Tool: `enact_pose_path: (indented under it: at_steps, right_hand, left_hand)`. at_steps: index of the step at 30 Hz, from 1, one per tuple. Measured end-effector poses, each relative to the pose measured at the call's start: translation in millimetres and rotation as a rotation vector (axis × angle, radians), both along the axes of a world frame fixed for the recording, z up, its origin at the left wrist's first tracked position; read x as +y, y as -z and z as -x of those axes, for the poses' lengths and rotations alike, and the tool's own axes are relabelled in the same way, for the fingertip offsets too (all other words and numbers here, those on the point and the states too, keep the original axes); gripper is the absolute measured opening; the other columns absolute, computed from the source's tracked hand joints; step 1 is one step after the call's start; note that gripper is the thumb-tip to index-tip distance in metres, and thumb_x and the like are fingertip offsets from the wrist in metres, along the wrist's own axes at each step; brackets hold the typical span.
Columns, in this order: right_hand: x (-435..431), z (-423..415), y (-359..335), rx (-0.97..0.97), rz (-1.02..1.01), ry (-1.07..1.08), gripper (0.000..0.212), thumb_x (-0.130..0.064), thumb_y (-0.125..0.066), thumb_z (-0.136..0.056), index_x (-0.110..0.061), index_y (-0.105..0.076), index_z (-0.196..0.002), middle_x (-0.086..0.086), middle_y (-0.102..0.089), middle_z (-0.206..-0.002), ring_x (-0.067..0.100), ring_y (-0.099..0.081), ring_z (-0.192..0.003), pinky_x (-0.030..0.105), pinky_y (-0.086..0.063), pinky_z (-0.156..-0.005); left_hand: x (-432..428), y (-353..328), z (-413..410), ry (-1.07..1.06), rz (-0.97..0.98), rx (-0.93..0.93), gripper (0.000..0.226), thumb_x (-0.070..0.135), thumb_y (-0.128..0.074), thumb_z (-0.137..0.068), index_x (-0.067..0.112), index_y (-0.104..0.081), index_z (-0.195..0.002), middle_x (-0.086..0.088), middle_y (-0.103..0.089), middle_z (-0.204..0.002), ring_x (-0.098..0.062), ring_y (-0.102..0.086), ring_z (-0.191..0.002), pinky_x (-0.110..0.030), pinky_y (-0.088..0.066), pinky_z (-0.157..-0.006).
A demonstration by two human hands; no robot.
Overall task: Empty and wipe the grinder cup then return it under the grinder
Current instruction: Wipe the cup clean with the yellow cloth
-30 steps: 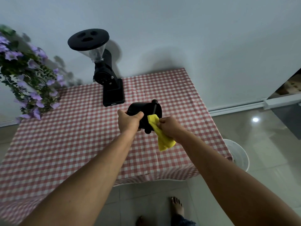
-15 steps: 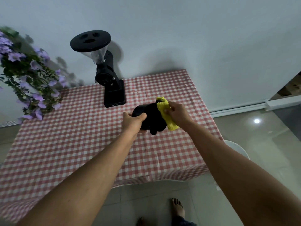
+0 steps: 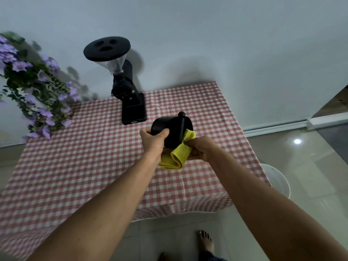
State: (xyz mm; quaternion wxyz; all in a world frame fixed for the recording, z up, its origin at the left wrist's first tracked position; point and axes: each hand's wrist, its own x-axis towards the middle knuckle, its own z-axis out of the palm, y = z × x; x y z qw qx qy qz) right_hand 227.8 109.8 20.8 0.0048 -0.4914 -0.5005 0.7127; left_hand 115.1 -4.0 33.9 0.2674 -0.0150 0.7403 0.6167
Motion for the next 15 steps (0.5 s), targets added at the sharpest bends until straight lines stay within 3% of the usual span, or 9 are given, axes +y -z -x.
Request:
enact_pose_path:
  at_steps: [3, 5, 7, 9, 11, 15]
  right_hand:
    - [11, 1, -5, -0.149, -0.259, -0.058, 0.017, -0.011, -0.06, -0.092, 0.004, -0.06, -0.1, 0.017, -0.07, -0.083, 0.025, -0.071, -0.065, 0.031, -0.056, -0.046]
    - [19, -1, -11, -0.252, -0.478, -0.172, 0.015, -0.013, -0.054, -0.093, 0.0, -0.061, -0.095, 0.015, -0.069, -0.08, 0.023, -0.069, -0.059, 0.026, -0.051, -0.041]
    - [25, -1, -17, -0.331, -0.689, -0.312, 0.015, -0.016, -0.052, -0.092, -0.005, -0.062, -0.088, 0.01, -0.066, -0.078, 0.019, -0.066, -0.06, 0.024, -0.047, -0.042]
    - [26, 3, -22, -0.38, -0.889, -0.422, 0.017, -0.02, -0.051, -0.091, -0.009, -0.061, -0.083, 0.004, -0.061, -0.075, 0.018, -0.061, -0.065, 0.027, -0.042, -0.046]
    - [25, 9, -27, -0.392, -1.033, -0.485, 0.017, -0.025, -0.051, -0.09, -0.012, -0.06, -0.083, 0.003, -0.058, -0.075, 0.021, -0.06, -0.071, 0.029, -0.04, -0.05]
    - [27, 13, -32, -0.319, -1.126, -0.472, 0.018, -0.026, -0.053, -0.09, -0.015, -0.067, -0.085, 0.003, -0.063, -0.078, 0.019, -0.059, -0.071, 0.027, -0.034, -0.048]
  left_hand:
    - [-4, -7, 7, 0.25, 0.128, -0.05, 0.068, 0.033, -0.083, -0.076, 0.017, -0.043, -0.128, -0.008, -0.059, -0.13, -0.022, -0.063, -0.105, -0.045, -0.058, -0.079]
    - [-5, -15, 14, 0.428, 0.194, -0.056, 0.088, 0.045, -0.084, -0.074, 0.019, -0.037, -0.143, -0.004, -0.051, -0.143, -0.023, -0.055, -0.12, -0.038, -0.047, -0.089]
    - [-5, -24, 21, 0.541, 0.247, -0.083, 0.108, 0.065, -0.083, -0.062, 0.021, -0.037, -0.15, -0.006, -0.046, -0.152, -0.03, -0.045, -0.136, -0.048, -0.042, -0.106]
    - [-5, -31, 24, 0.624, 0.321, -0.114, 0.119, 0.078, -0.082, -0.045, 0.024, -0.046, -0.145, -0.005, -0.053, -0.146, -0.031, -0.049, -0.133, -0.057, -0.046, -0.104]
    - [-6, -32, 24, 0.64, 0.35, -0.146, 0.106, 0.072, -0.085, -0.049, 0.023, -0.053, -0.137, -0.005, -0.059, -0.132, -0.031, -0.058, -0.121, -0.054, -0.054, -0.095]
    - [-7, -23, 22, 0.509, 0.239, -0.222, 0.041, 0.043, -0.08, -0.079, 0.022, -0.062, -0.109, -0.011, -0.063, -0.12, -0.03, -0.065, -0.104, -0.047, -0.062, -0.082]
